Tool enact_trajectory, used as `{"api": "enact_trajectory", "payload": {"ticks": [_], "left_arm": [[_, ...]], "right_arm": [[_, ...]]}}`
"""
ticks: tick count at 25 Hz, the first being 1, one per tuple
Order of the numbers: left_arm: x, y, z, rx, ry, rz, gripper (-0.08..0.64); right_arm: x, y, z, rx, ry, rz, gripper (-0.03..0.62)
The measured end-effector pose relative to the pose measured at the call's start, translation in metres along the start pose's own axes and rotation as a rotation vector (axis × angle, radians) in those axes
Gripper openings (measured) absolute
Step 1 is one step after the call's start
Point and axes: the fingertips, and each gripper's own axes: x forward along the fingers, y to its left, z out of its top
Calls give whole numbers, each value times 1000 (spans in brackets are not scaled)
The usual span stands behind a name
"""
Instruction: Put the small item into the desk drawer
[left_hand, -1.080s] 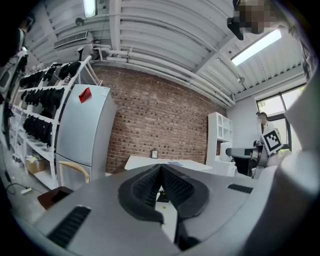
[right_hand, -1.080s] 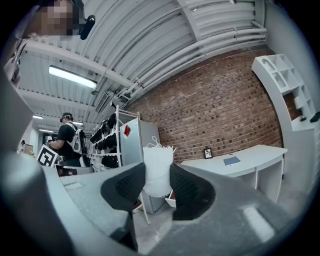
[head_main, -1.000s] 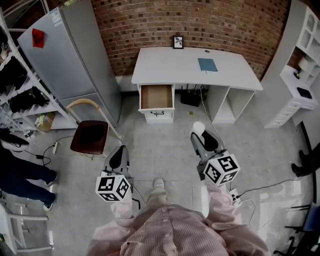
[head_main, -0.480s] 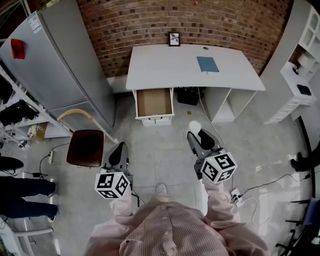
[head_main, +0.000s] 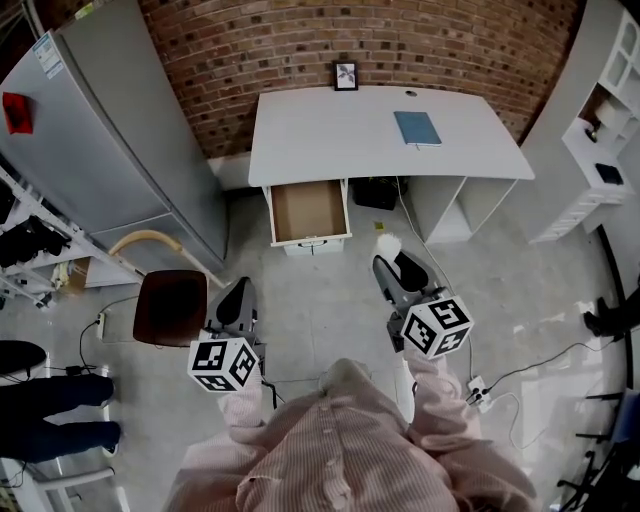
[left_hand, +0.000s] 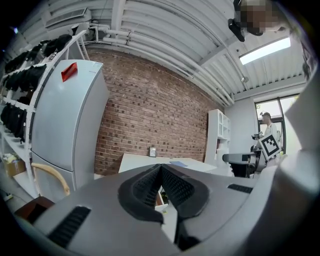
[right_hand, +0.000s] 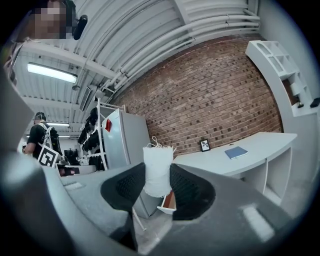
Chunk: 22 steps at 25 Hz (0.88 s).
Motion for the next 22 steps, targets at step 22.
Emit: {"api": "enact_trajectory", "payload": {"ticks": [22], "left_arm": [[153,60,-25,-59,110,22,-2]], "right_arm": [[149,-91,-23,56,137,10,158]]}}
